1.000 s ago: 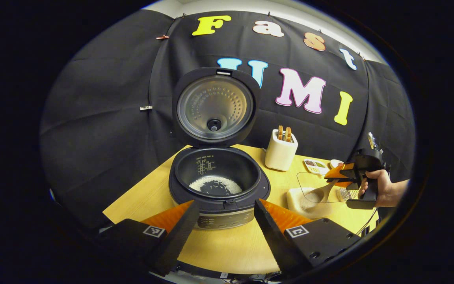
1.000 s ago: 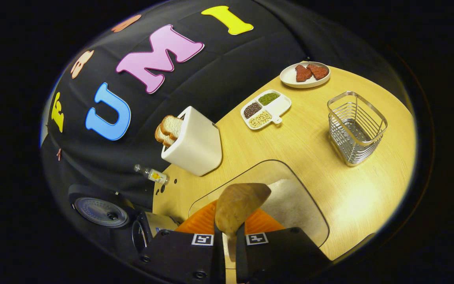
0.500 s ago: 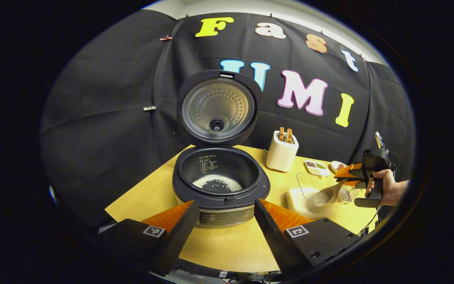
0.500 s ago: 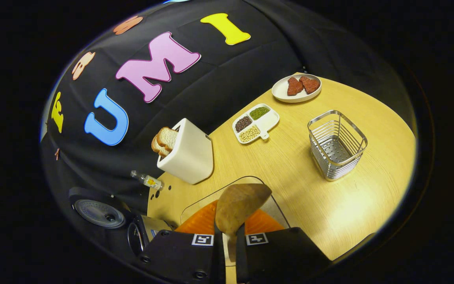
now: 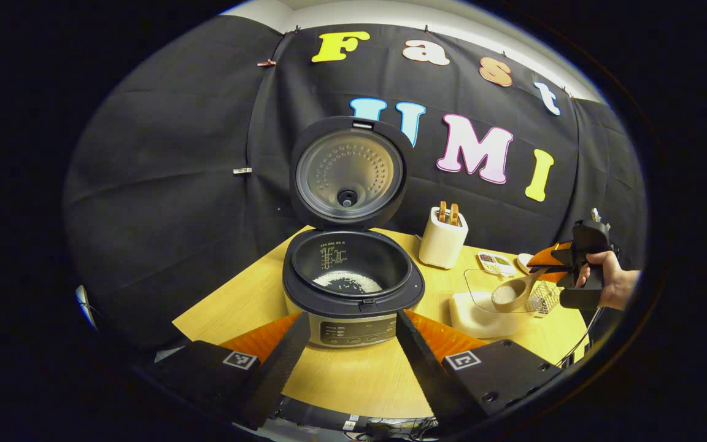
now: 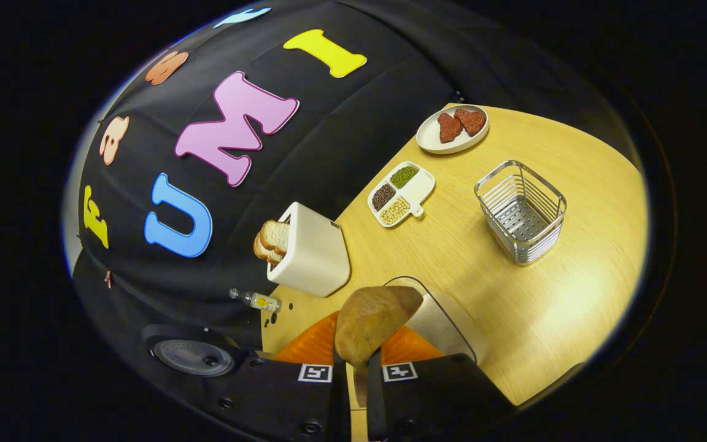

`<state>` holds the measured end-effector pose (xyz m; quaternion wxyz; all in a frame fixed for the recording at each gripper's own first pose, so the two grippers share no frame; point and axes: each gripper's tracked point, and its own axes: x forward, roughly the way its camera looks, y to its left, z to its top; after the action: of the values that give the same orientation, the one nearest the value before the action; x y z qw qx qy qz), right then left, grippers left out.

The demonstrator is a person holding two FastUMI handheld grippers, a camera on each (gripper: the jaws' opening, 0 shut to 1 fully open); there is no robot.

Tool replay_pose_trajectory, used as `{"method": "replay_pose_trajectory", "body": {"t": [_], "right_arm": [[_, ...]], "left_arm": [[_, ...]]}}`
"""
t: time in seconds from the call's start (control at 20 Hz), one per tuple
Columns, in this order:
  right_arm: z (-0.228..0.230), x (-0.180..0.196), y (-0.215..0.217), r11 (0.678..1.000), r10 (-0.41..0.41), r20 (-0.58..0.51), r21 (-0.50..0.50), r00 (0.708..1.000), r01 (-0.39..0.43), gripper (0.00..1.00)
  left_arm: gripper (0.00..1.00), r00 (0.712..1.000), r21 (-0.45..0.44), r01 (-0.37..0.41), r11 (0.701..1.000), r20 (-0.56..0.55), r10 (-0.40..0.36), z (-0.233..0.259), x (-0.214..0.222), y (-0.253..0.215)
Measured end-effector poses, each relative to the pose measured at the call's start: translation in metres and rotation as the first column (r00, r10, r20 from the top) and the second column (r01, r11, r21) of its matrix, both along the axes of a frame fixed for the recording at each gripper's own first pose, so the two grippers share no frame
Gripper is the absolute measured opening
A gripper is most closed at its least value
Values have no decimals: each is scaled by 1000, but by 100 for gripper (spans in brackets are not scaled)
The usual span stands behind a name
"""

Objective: Close the left gripper, press the button to open the rice cooker; take a wooden spoon from the chopstick holder with the right hand, scoop a spoonful of rice and pour it into the rice cooker, then put the wooden spoon back into the chopstick holder.

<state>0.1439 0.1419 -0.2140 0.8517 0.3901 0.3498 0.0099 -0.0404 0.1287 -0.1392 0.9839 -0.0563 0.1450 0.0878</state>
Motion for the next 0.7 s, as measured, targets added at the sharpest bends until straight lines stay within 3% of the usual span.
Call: {"method": "replay_pose_trajectory", "body": {"t": [0.3,0.7], "right_arm": [[35,4,29,982,-28,-14,187,1000,30,15],[83,10,116,937,70,14,343,997,-71,14]], "left_arm": [[95,999,9,-16,1000,37,16,14,-7,4],[95,994,-4,-71,997,83,71,33,-8,23]]}}
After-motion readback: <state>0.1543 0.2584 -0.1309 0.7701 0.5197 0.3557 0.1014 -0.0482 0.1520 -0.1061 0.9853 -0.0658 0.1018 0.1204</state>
